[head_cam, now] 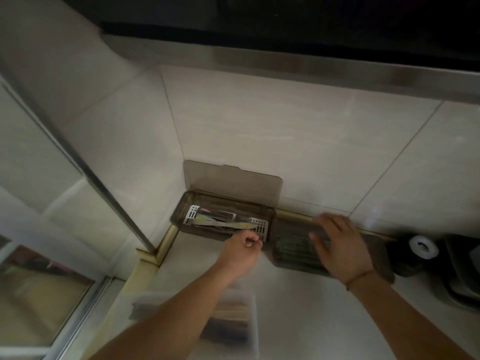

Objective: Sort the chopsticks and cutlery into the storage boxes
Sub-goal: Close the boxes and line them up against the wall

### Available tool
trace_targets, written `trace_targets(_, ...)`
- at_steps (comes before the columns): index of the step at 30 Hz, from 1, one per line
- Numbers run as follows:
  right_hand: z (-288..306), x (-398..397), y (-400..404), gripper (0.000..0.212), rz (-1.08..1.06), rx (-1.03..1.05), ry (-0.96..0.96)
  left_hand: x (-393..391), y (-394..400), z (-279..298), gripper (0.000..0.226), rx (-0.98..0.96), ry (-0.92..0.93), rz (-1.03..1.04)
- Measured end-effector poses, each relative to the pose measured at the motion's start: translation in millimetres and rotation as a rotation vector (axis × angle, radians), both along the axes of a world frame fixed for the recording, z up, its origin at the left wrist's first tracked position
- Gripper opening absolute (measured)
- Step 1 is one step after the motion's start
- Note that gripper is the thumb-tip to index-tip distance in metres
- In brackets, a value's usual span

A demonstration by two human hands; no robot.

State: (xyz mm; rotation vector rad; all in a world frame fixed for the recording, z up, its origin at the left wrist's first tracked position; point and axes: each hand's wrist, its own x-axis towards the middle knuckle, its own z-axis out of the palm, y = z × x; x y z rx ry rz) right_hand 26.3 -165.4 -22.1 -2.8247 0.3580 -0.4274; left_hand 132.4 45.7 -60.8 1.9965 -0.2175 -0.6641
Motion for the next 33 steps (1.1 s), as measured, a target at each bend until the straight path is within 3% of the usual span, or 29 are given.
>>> trace_targets(4,29,80,30,0.054,0.091,0.193,0.025,19,35,4,0.015,0.185,-0.082,-0.063)
trace_targets(7,31,111,47,0.055,0.062,0.268,0.006,31,61,3,0.009,0.201,-0.054,-0.025)
trace_targets(16,11,117,64,0.051,-0.098,-0.03,0.005,48,93,-11,0.016,0.134,-0.05,0.205)
trace_targets(20,5,114,73,0.051,-0.063,0.301,-0.178,49,93,-11,0.013,0.057,0.011,0.232)
trace_targets(24,7,122,79,0.046,-0.296,0.785,-0.377,51,92,-5,0.016,-0.028,0.082,0.303)
trace_targets(26,10,125,80,0.037,-0.352,0.887,-0.445,51,93,-4,0.019,-0.074,0.123,0.338)
trace_targets(30,-1,103,86,0.007,-0.168,0.677,-0.415,52,95,-7,0.013,-0.13,0.18,0.415)
trace_targets(33,-27,82,85,0.024,0.052,0.42,-0.237,53,100,-6,0.015,-0.167,0.183,0.562)
